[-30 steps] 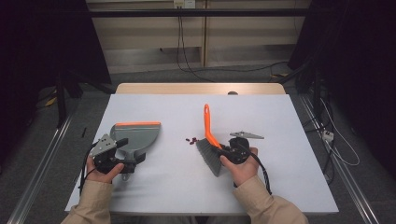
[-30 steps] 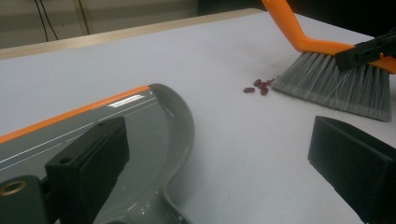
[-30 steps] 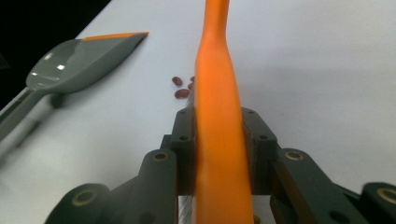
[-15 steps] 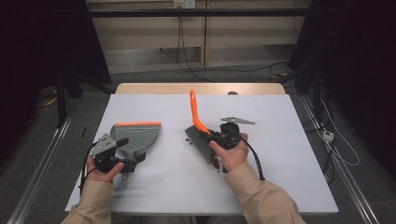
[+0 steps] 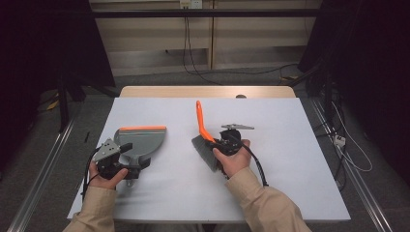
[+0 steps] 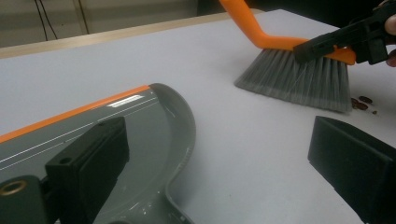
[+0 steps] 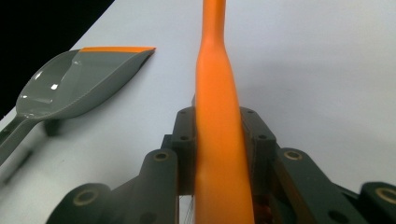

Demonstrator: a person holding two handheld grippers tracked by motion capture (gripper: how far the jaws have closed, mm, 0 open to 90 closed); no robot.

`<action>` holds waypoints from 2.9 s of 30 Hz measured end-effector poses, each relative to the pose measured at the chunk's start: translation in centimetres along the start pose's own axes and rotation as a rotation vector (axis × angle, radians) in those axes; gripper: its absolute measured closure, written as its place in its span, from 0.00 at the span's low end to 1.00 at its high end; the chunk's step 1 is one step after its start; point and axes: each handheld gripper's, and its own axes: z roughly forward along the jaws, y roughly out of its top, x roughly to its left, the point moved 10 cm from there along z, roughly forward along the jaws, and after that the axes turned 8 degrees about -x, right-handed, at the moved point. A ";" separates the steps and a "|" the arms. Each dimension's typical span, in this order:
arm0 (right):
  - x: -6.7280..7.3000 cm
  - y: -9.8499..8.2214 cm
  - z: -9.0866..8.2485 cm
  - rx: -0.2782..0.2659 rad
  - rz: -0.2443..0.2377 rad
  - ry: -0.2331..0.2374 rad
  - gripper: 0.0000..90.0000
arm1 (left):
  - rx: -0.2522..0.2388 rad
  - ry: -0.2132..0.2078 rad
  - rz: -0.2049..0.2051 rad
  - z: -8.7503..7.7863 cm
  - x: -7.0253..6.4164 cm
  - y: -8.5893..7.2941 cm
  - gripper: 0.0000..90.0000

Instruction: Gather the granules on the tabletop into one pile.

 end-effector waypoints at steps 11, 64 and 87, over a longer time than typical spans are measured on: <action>-1.6 0.5 -2.4 -0.038 0.050 0.012 0.79 | 0.009 -0.001 0.007 0.1 -0.1 -0.1 0.06; -0.7 -0.3 -2.7 0.027 -0.890 0.567 0.79 | -0.001 0.014 -0.013 -0.2 0.3 0.1 0.06; 0.2 -0.2 -3.2 -0.034 -0.825 0.578 0.79 | 0.002 0.009 -0.011 0.0 0.1 0.0 0.06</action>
